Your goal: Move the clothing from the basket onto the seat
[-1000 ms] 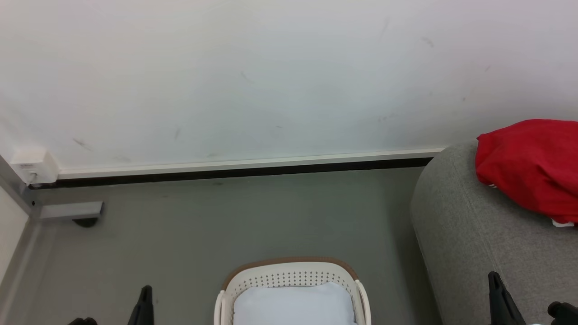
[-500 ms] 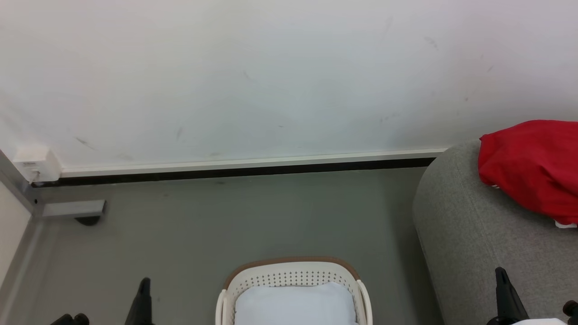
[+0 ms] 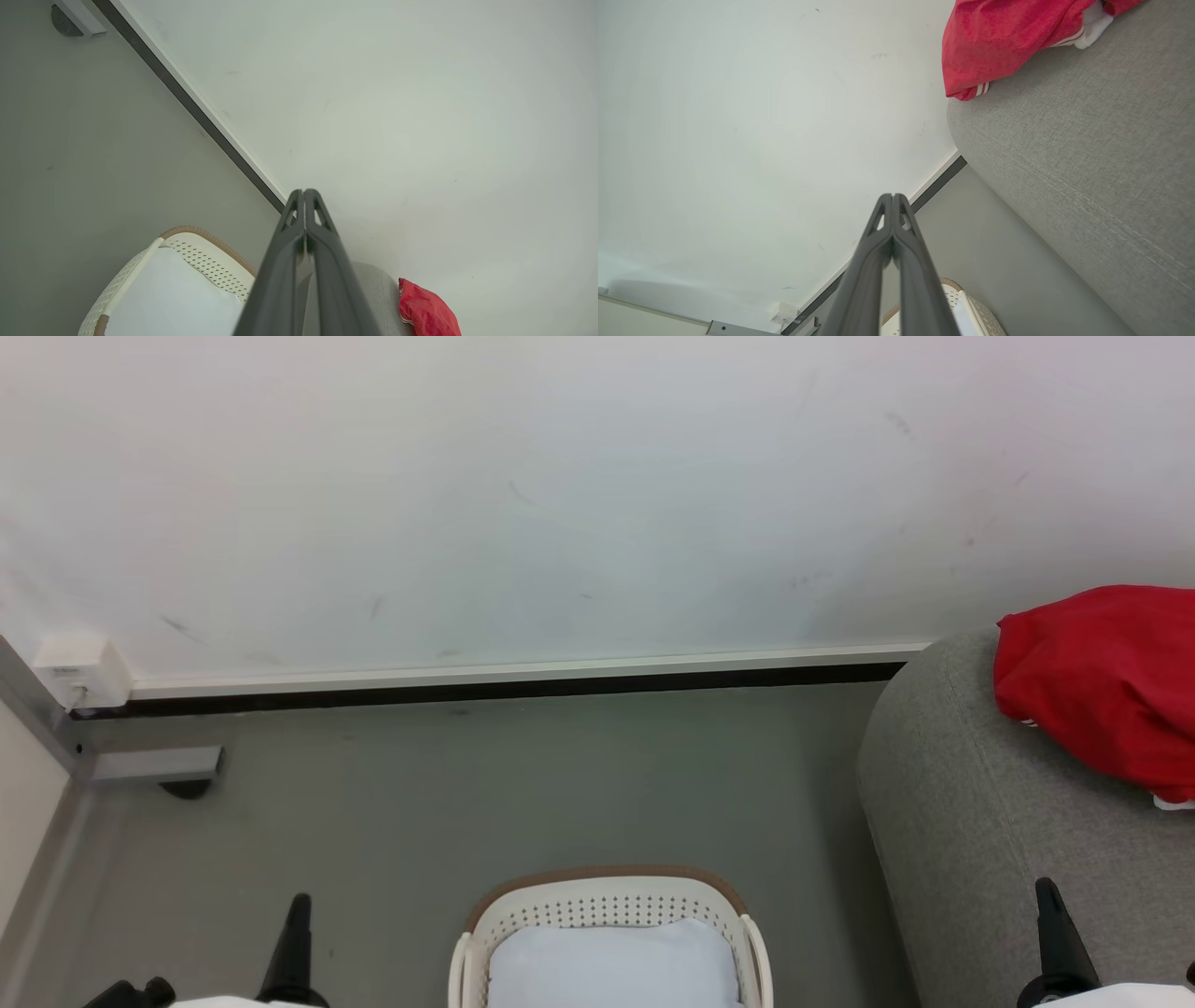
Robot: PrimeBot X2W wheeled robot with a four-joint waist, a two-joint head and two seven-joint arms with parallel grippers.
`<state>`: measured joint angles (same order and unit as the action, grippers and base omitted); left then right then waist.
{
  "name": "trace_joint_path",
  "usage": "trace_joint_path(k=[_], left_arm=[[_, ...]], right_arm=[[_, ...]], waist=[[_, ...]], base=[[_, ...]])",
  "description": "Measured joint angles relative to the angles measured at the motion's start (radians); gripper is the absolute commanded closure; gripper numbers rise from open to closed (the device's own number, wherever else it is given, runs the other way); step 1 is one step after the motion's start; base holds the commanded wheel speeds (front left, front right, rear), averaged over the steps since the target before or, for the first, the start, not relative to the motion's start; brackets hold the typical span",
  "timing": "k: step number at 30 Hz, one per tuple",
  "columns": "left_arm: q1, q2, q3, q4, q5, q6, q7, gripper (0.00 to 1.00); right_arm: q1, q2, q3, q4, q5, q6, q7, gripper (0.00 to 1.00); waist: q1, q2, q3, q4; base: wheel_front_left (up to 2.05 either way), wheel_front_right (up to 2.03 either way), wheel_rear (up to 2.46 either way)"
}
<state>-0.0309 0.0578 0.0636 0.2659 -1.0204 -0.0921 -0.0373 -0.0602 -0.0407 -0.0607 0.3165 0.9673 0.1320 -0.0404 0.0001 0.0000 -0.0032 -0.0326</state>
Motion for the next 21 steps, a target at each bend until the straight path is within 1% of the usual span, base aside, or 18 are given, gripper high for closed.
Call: trace_joint_path(k=[21], left_arm=[[-0.026,-0.004,0.019,-0.008,-0.207,-0.013,0.054,1.0]], right_arm=[[-0.017,-0.001,-0.017,-0.026,0.233,0.0,0.058,1.0]], waist=[[0.0,0.0,0.002,0.01]], base=[[0.0,0.0,0.0]])
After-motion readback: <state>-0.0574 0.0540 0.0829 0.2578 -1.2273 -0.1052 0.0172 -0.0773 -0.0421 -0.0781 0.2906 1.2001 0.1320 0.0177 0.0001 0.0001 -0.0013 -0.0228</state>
